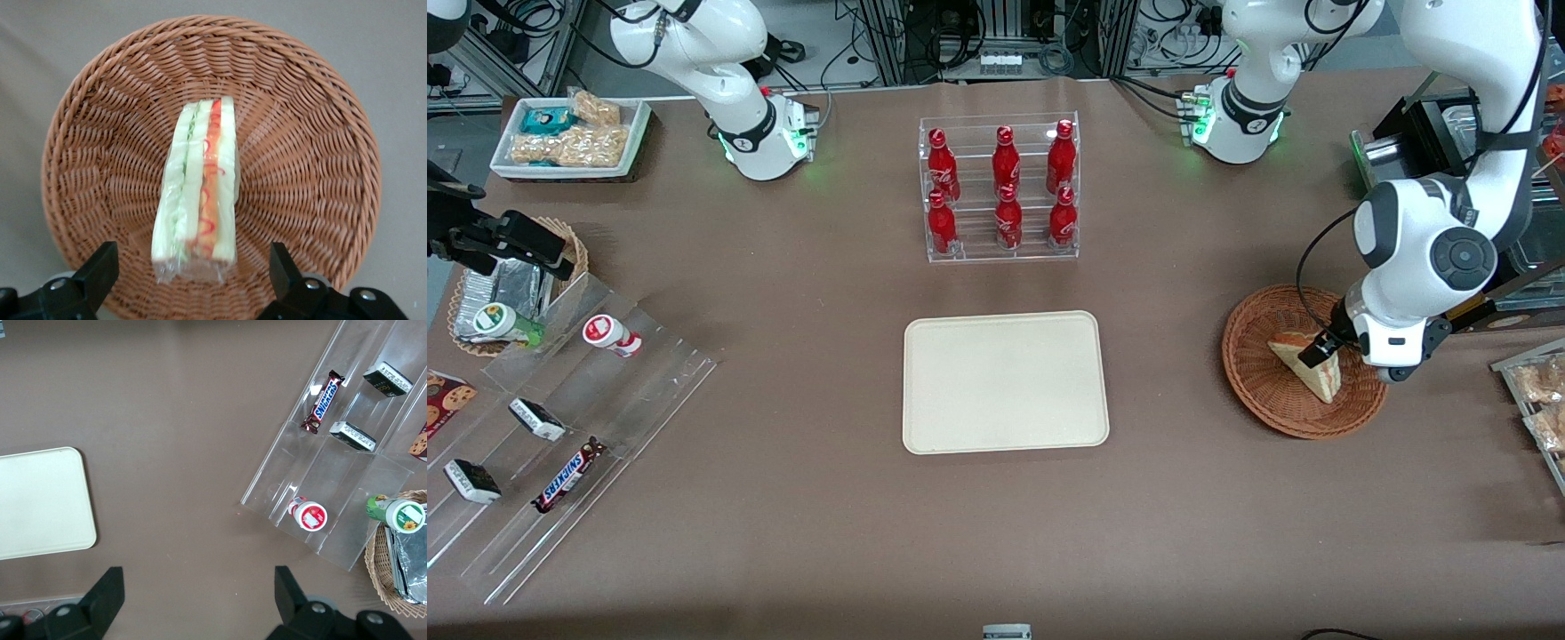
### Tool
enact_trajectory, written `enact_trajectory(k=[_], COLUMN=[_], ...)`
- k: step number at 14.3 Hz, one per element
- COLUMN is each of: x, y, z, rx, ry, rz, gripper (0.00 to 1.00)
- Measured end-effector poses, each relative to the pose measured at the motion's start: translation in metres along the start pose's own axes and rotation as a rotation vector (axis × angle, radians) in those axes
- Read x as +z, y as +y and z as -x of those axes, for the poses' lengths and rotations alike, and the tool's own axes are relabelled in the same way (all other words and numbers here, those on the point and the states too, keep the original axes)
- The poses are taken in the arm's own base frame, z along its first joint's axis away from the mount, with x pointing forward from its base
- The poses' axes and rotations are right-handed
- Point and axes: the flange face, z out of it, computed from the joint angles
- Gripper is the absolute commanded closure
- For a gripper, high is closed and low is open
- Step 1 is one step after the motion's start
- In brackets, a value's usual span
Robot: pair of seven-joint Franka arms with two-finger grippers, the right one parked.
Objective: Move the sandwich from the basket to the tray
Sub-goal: 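Close the left gripper on the sandwich's crust edge, then lift the sandwich and carry it with the left gripper over the tray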
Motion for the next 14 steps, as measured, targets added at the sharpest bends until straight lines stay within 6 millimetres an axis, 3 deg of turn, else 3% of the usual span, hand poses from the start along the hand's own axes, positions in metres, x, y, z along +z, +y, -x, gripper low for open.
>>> enact_trajectory(k=[1, 3, 4, 6, 10, 12, 14], x=[0.007, 0.024, 0.031, 0.04, 0.031, 0.006, -0.032], y=[-0.003, -0.006, -0.005, -0.003, 0.001, 0.015, 0.044], z=[-0.004, -0.011, -0.012, -0.012, -0.017, -0.022, -0.02], rx=[-0.022, -0.058, -0.086, -0.12, -0.153, -0.15, -0.142], ry=[0.007, 0.015, 0.017, 0.019, 0.013, -0.021, -0.059], rz=[0.006, 0.013, 0.015, 0.018, 0.011, -0.023, -0.009], gripper=[0.11, 0.71, 0.87, 0.94, 0.95, 0.95, 0.95])
